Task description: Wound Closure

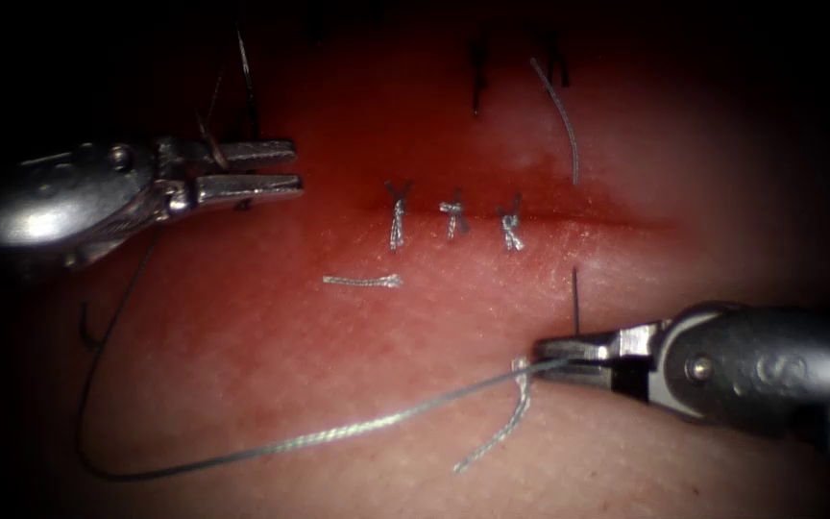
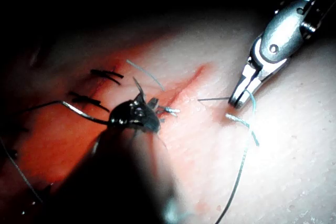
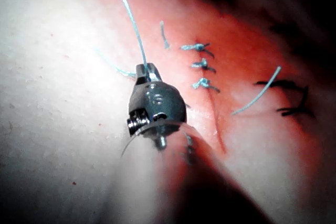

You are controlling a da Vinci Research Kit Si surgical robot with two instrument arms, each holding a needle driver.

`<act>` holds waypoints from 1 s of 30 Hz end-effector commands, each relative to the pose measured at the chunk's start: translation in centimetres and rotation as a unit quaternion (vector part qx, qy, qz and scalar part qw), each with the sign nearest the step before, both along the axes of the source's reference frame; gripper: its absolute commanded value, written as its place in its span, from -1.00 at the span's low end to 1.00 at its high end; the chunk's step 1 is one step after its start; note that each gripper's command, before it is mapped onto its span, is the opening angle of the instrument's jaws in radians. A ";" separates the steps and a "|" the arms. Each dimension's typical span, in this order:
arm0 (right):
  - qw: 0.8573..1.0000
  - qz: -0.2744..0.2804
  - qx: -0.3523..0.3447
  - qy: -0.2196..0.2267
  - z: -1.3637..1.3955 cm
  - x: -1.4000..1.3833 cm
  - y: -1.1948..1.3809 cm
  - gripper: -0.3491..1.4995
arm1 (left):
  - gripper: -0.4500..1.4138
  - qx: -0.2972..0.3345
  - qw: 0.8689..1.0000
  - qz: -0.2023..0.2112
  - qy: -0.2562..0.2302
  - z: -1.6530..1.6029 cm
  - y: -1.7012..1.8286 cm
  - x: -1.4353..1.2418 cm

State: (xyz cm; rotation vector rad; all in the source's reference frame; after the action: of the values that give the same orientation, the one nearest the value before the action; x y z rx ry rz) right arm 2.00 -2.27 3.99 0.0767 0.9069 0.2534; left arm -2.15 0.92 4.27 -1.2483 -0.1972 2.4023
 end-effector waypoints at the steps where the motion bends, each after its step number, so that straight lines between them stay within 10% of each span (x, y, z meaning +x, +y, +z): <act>1: 1.000 -0.005 0.003 0.007 0.05 0.11 0.03 -1.00 | -1.00 -0.004 1.000 0.001 0.001 0.04 0.04 -0.06; 4: 1.000 -0.007 0.009 0.023 0.09 0.07 0.09 0.04 | -1.00 -0.012 1.000 0.005 0.004 0.09 0.05 -0.05; 9: 0.999 0.011 0.039 0.026 0.07 -0.21 0.25 0.64 | -1.00 -0.024 0.999 0.003 0.022 0.32 0.13 0.00; 16: 0.993 0.088 0.076 0.033 0.10 -0.47 0.67 0.49 | -1.00 -0.044 0.997 -0.005 0.067 0.69 0.24 0.08; 19: 0.975 0.161 0.148 0.035 0.30 -0.43 0.86 0.09 | -1.00 -0.046 0.996 0.001 0.079 0.85 0.26 0.10; 30: 0.941 0.269 0.206 0.019 0.98 -0.16 1.33 0.20 | -1.00 -0.045 0.993 0.026 0.108 1.12 0.24 0.09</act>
State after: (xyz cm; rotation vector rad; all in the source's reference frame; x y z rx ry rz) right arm 1.70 -1.01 4.89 0.2227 0.8822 0.9562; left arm -2.00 1.11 5.37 -1.0188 -0.0587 2.5939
